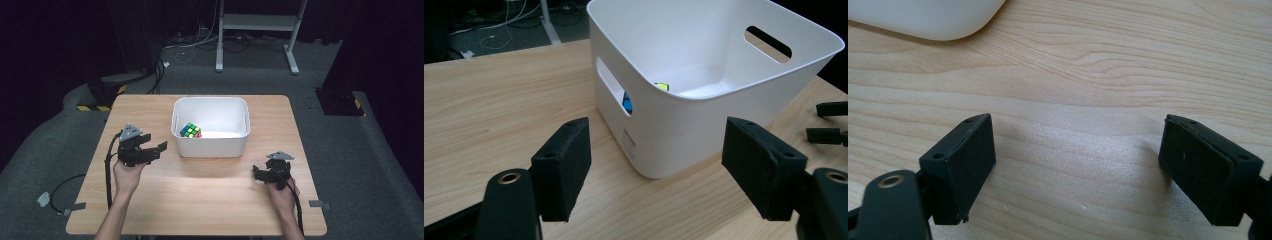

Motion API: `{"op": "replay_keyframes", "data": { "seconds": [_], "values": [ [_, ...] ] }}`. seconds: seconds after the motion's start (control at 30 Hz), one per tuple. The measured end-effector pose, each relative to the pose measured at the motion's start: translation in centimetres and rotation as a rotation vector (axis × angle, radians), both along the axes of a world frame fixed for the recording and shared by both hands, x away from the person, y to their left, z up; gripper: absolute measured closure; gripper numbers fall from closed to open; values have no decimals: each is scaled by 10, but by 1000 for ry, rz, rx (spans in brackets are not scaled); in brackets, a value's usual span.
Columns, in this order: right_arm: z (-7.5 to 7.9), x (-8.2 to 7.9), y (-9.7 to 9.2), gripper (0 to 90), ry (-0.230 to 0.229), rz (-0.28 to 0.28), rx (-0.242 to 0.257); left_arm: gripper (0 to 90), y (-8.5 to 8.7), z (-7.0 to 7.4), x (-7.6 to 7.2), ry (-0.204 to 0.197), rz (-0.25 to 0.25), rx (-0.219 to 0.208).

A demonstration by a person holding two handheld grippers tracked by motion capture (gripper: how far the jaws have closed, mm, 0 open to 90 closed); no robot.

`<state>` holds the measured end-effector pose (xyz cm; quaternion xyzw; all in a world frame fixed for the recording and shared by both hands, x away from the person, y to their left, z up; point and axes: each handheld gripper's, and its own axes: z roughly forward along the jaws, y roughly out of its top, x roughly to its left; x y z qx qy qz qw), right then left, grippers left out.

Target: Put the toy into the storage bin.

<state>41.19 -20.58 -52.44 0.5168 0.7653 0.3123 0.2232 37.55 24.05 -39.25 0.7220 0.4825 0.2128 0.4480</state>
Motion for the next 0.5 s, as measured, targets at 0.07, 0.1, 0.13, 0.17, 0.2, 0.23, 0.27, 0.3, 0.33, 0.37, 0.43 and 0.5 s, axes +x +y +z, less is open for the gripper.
{"op": "replay_keyframes", "data": {
  "seconds": [0.07,0.1,0.13,0.17,0.2,0.23,0.27,0.3,0.33,0.37,0.43,0.5],
  "values": [
    [0,0,0,148,0,0,0,279,0,-1,-1,1,1,-2],
    [0,0,0,148,0,0,0,280,0,-2,-1,2,1,-2],
    [0,0,0,148,0,0,0,280,0,-2,-2,3,1,-2],
    [0,0,0,148,0,0,0,280,1,-2,-2,3,-1,-1],
    [0,0,0,148,0,0,0,279,1,-3,-2,2,1,-2],
    [0,0,0,148,0,0,0,279,1,-3,-3,2,1,-3],
    [0,0,0,148,0,0,0,279,1,-3,-4,2,1,-3],
    [0,0,0,148,0,0,0,279,1,-3,-4,2,0,-4],
    [0,0,0,148,0,0,0,280,2,-3,-4,-1,0,-7],
    [0,0,0,148,0,0,0,280,2,-3,-5,-3,1,-10],
    [0,0,0,148,0,0,0,280,2,-4,-6,-4,2,-14],
    [0,0,0,148,0,0,0,280,3,-5,-6,-2,2,-15]
  ]
}}
